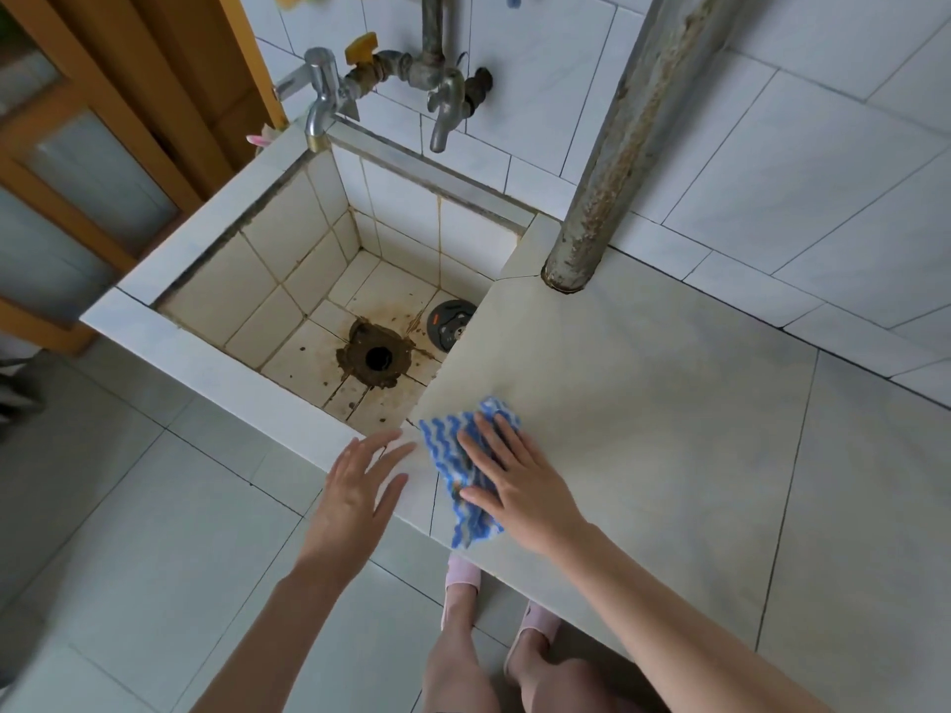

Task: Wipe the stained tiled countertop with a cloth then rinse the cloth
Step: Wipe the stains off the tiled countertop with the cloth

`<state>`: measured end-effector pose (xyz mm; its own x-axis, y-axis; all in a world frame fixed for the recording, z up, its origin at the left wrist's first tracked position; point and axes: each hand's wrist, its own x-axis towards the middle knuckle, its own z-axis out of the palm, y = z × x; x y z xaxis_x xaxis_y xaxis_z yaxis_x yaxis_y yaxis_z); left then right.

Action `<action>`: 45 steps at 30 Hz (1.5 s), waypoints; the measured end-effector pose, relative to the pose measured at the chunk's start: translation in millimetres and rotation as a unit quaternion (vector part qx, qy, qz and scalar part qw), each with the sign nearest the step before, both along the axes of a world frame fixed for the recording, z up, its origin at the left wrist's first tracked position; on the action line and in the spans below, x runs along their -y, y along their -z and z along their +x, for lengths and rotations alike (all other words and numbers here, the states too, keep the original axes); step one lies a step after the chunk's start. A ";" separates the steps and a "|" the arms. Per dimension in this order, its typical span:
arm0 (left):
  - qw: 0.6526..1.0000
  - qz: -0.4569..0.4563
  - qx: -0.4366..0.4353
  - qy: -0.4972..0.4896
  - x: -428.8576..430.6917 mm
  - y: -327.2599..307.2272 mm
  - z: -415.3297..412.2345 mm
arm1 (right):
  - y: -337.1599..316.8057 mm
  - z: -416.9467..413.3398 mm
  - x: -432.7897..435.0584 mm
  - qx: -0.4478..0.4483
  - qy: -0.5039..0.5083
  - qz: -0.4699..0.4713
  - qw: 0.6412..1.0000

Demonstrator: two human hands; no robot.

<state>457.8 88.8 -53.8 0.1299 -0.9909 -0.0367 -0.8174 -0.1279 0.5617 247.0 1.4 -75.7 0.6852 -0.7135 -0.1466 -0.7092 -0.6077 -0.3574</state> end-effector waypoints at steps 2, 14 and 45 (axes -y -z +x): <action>0.999 -0.021 -0.022 0.035 3.6 -2.7 -15.2 | -5.7 -9.3 4.3 0.025 0.016 0.019 0.999; 0.989 0.037 -0.030 0.144 -3.0 6.4 -46.2 | -8.3 -53.2 -30.0 0.136 0.054 -0.023 0.989; 0.970 -0.104 -0.218 -0.018 82.8 -71.6 -48.6 | -86.5 -13.3 35.4 0.303 0.260 0.305 0.865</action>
